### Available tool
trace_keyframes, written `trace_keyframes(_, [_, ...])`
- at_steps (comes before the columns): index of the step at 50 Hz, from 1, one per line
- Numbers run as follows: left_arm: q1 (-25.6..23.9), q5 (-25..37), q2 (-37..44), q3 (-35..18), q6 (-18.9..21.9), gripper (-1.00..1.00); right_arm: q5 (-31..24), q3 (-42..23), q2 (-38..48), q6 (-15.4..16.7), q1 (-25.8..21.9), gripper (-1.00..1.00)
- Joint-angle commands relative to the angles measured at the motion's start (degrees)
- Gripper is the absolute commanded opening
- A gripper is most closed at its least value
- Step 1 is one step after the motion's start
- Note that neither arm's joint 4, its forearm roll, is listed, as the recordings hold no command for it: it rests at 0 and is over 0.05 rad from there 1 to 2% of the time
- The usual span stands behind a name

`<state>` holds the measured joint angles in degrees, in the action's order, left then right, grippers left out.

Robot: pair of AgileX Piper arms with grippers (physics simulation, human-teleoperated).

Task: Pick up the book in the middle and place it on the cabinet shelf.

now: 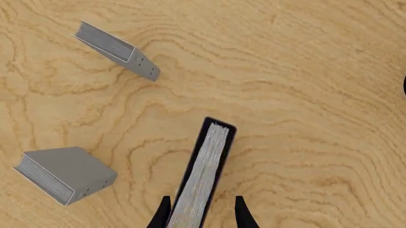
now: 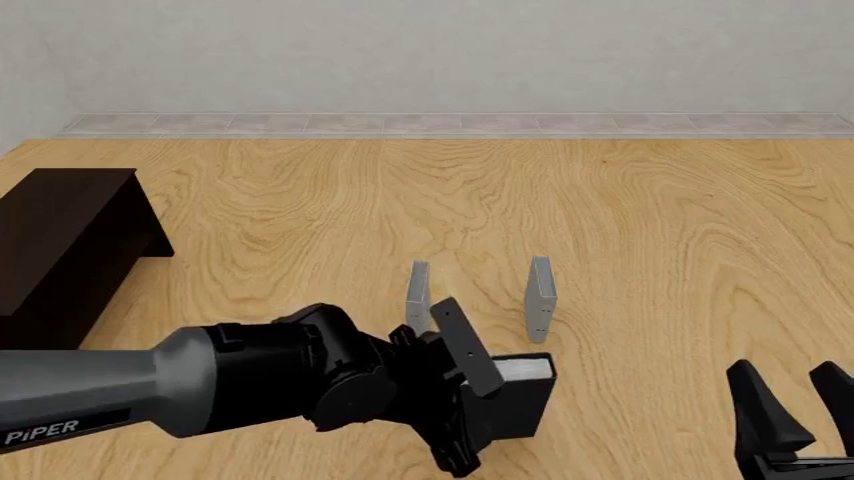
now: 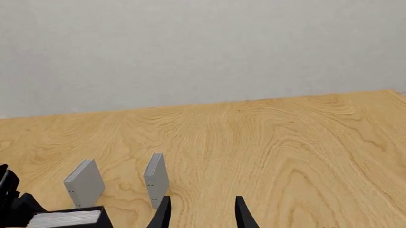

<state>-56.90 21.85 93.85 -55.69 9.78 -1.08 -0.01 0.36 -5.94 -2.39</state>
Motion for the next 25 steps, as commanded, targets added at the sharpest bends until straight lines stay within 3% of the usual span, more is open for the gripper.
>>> trace_keyframes(1, [-0.15,1.06,0.13,-0.59,0.08,-1.00,-0.19,0.00,0.07,-0.50,0.03,1.00])
trace_keyframes(25, [2.45,0.84,-2.33,-2.05,2.19,-1.00,-0.06,0.00,-0.10,-0.19,0.30,1.00])
